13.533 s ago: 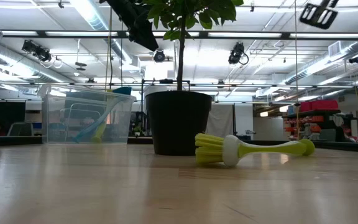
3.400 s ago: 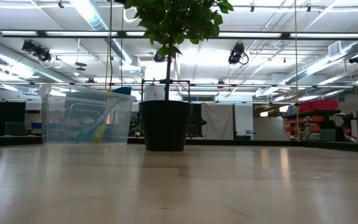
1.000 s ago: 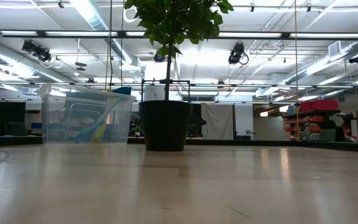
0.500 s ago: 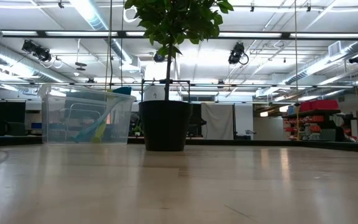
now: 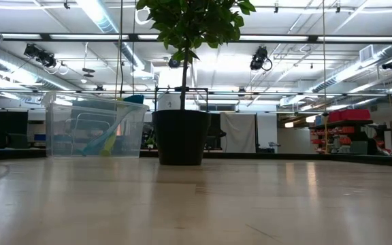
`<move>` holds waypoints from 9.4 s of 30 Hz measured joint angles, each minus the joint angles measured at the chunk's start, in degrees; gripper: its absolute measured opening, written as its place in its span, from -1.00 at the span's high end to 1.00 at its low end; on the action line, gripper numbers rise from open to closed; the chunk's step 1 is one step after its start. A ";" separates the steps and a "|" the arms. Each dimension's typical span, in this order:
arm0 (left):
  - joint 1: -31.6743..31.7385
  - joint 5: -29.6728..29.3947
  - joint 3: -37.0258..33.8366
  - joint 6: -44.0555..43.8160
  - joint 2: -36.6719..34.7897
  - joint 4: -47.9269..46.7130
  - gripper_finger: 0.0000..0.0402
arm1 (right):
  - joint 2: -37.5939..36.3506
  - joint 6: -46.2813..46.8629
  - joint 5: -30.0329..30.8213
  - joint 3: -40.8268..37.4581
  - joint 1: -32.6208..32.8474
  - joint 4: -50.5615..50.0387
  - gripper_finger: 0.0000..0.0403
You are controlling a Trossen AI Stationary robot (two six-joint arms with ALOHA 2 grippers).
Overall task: Pick & Place Kitchen Sink Supplies
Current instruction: Put the green kitchen brush into the top transparent bin, then return to Home Position
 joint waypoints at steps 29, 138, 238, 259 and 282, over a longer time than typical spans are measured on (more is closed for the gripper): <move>15.05 -9.16 -0.04 13.31 -12.07 -14.62 0.77 | -0.04 2.25 7.51 0.00 -0.17 6.51 -0.34; 35.14 -37.39 -56.52 -9.16 -35.66 -21.94 0.89 | -0.04 11.30 4.98 0.00 -6.81 -4.78 -0.34; 5.35 -21.46 -72.90 -16.65 -61.23 -8.25 0.99 | -19.74 24.96 -20.51 -38.86 -14.14 -12.69 1.00; -9.75 -28.19 -82.93 -15.98 -62.85 2.10 0.99 | -19.73 31.03 -20.58 -38.86 -15.16 -12.78 0.96; -11.08 -30.29 -89.00 -11.27 -72.95 2.60 0.99 | -19.71 23.45 -20.65 -38.86 -15.11 -12.80 0.96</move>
